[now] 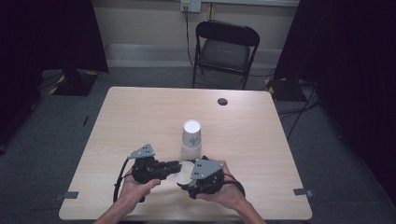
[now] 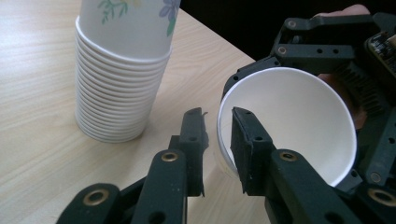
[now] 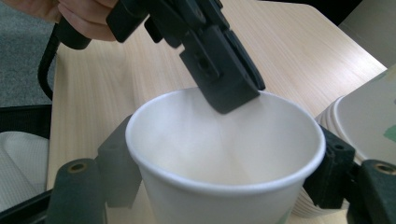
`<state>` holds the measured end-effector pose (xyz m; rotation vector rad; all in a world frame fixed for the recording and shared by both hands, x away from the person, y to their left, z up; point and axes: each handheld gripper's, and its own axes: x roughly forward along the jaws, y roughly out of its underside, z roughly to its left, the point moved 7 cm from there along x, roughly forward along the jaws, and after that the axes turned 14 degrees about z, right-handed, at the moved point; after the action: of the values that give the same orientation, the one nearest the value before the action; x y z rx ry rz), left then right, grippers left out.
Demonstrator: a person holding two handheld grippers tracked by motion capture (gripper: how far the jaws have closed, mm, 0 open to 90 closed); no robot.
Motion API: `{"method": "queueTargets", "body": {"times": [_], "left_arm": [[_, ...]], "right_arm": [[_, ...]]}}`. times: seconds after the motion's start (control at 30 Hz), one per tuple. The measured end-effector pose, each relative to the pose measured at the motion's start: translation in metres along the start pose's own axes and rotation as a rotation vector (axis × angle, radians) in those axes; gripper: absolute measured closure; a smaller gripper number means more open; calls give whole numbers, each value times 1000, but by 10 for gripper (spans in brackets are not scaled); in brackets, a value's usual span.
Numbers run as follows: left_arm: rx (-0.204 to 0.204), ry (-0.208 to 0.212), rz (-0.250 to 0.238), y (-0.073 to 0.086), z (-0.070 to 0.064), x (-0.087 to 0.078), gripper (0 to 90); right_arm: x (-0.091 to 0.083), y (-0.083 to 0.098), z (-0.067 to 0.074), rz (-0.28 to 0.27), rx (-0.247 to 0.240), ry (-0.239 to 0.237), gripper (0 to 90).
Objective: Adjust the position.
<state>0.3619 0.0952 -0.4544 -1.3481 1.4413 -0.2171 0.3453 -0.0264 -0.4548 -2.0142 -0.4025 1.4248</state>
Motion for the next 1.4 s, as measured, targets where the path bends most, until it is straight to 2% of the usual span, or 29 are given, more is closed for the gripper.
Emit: {"method": "queueTargets", "body": {"times": [0.23,0.37,0.57,0.93,1.03,1.13,1.2,1.23,1.3,1.4], "left_arm": [[14,-1,-15,-1,-1,-4,758],[3,-17,-24,-2,1,-7,726],[7,-23,-39,-4,3,-11,711],[20,-80,-43,-3,12,-10,654],[25,-76,-33,0,13,-11,653],[58,-107,-21,2,14,-13,612],[59,-131,-35,2,16,-16,563],[54,-159,-43,1,19,-18,526],[65,-186,-46,1,21,-20,472],[79,-232,-30,0,21,-22,393]], "right_arm": [[-2,1,-4,-11,31,-5,266],[-2,3,-6,-13,53,-11,267],[-1,7,-13,3,114,-8,269],[-9,14,-29,-33,237,-27,271],[-11,14,-32,-50,262,-31,272],[-13,13,-36,-67,285,-33,272],[-15,13,-38,-83,307,-44,273],[-16,13,-40,-87,310,-31,273],[-18,15,-42,-86,315,-21,273],[-21,19,-46,-81,327,7,273]]}}
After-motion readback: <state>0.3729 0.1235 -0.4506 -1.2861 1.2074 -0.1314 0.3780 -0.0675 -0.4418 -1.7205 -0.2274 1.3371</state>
